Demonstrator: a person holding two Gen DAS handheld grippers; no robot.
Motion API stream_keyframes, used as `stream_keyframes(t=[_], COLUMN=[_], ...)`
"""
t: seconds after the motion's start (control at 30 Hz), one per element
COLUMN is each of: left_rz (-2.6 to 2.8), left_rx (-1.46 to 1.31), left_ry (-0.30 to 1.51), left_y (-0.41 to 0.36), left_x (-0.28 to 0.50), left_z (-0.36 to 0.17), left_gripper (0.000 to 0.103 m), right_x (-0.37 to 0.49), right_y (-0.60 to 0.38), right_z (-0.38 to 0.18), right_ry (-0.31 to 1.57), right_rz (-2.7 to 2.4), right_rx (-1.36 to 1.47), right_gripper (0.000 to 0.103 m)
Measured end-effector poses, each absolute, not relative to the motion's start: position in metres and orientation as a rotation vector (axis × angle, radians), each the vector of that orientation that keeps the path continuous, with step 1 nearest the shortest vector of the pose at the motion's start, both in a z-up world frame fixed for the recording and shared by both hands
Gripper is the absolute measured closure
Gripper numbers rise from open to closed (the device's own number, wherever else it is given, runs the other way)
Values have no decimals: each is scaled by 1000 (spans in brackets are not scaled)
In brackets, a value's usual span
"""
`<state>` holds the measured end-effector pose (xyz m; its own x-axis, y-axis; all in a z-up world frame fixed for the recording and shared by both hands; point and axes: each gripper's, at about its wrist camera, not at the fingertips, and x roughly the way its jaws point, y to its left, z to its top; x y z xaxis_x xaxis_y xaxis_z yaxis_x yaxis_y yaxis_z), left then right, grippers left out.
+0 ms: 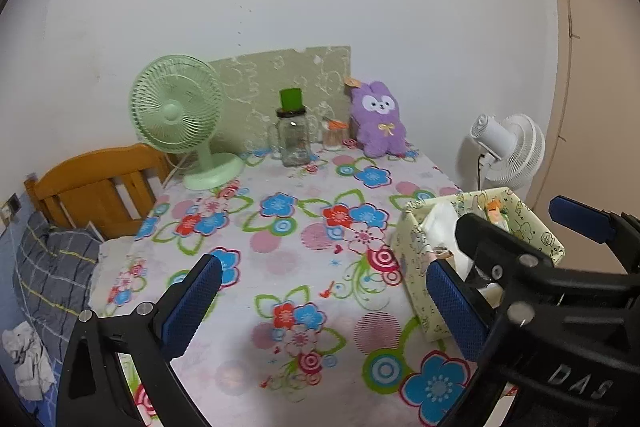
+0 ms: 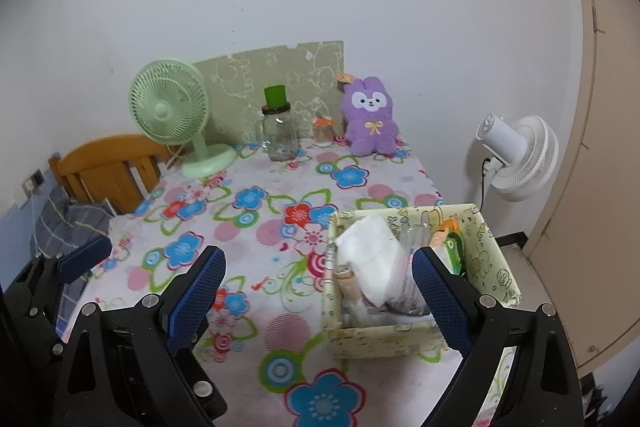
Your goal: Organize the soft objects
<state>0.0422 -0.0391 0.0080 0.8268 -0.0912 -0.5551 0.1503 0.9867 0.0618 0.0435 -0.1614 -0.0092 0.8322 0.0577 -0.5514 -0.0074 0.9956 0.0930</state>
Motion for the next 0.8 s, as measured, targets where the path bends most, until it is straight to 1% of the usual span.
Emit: stream_keyframes(t=[0.37, 0.8], left_rz=[-78, -57], left_rx=[77, 38], left_ry=[502, 465], left_y=[-11, 3], left_x=[4, -17], left_z=[36, 44], left_gripper=[0, 0], right_x=[11, -15], right_y=[-150, -144], right_z=[15, 27], right_ry=[512, 455], right_rz=[43, 51], right_rx=[114, 96], right_gripper=[7, 7])
